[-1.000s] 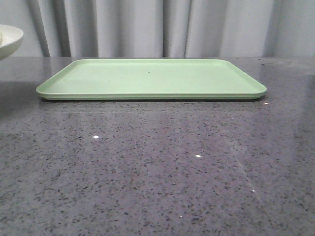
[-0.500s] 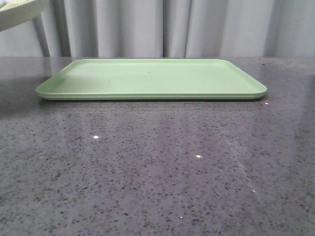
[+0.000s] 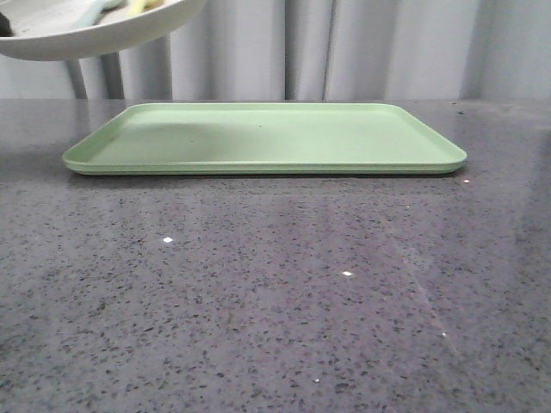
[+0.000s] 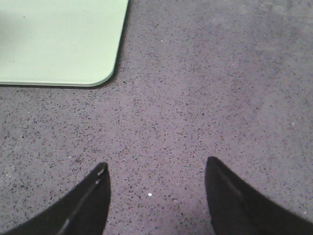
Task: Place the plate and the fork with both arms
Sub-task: 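Lift the cream plate with the left gripper and carry it over the tray, then lower the plate onto the tray and open the left gripper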
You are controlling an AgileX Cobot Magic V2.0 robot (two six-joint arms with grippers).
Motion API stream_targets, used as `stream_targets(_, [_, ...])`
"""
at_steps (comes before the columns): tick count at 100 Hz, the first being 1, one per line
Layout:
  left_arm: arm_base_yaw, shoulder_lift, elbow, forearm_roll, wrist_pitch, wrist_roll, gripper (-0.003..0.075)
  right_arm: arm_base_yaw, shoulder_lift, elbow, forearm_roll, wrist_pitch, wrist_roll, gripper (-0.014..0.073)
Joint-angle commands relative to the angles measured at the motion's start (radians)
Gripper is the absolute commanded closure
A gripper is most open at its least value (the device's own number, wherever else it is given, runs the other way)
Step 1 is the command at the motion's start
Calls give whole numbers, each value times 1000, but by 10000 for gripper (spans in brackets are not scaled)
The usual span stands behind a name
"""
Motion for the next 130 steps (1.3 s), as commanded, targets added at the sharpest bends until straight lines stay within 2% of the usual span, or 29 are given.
stream_targets(1, [-66,0,-66,-58,-70,-51,741,-5,16,-34,-1,-79,-6,155])
stream_targets(30, [-252,144,-238,209,-132,-307,741,-5,16,-34,-1,-79,-6,155])
stream_targets(52, [-325,239,-343,350,-171,-459,741,-5,16,-34,-1,-78,-6,155])
stream_targets(68, [-361,274,-359,464,-193,-557,741,-5,16,-34,-1,-78,-6,155])
stream_targets(130, [-382,352,-359,456,-213,-567,741,-5,16,-34,-1,-78,-6,155])
